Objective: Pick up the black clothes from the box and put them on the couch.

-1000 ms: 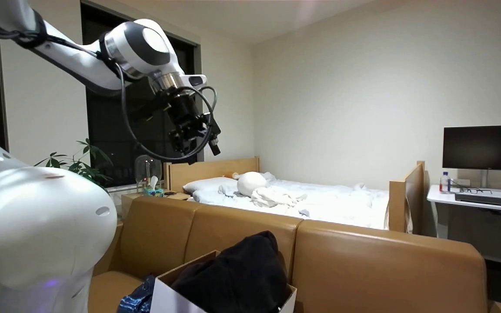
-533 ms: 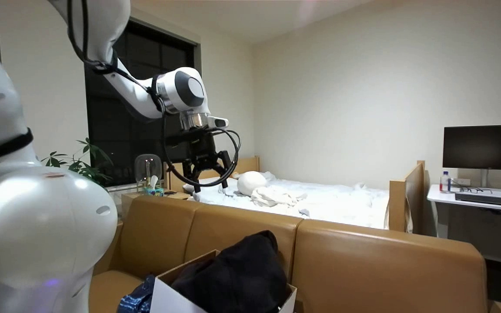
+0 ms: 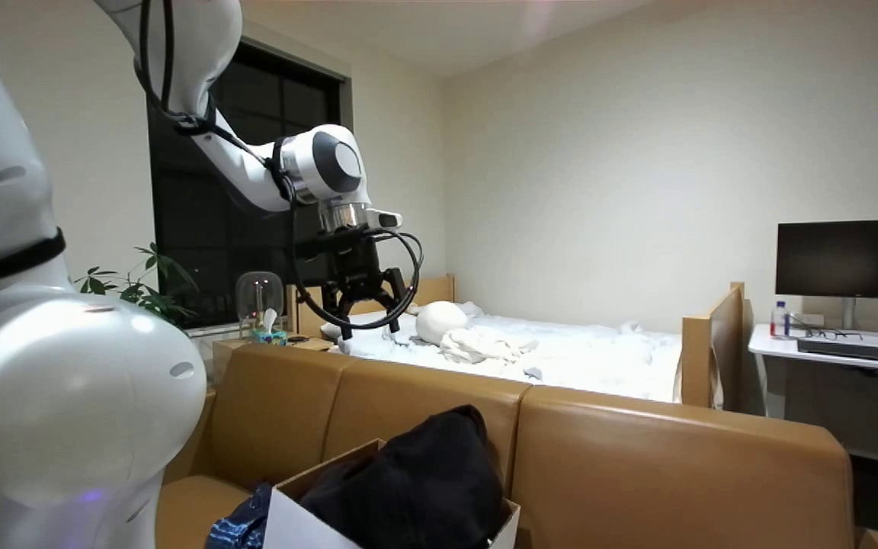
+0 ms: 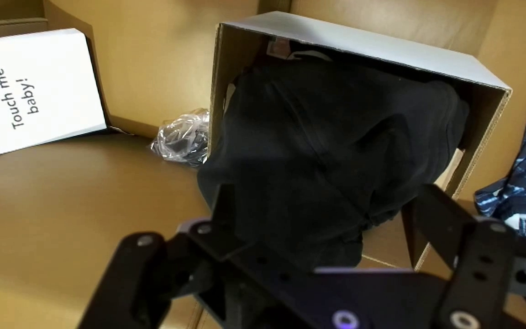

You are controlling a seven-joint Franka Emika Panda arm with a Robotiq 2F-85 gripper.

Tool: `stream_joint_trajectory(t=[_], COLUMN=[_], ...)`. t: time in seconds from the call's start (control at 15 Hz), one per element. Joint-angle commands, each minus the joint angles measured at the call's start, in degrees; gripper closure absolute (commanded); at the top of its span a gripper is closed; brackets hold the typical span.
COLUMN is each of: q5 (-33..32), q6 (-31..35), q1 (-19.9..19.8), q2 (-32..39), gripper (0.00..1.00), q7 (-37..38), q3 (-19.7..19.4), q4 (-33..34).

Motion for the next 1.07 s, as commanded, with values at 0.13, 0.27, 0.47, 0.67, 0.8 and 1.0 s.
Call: stream_joint_trajectory(t=[0.13,0.27,0.47,0.67,0.8,1.0], q5=[4.1,5.6,8.1,11.9,14.6,17.6], q6=[3.7,5.6,2.2,-2.4,-4.5,-4.5], q1=[2.7,3.2,3.7,3.8,3.5,3.0], q2=[15.5,22.0,33.8,45.7,53.9,65.2], gripper=[0.0,0.0,0.0,0.0,0.0,0.0], q7=[-3.2,-1.5,-1.4,-1.1,-1.4,1.2], q3=[-6.0,-6.8,-8.3,-9.1,-9.5,-11.0], q4=[12.7,17.7,26.8,35.2,41.1,51.1])
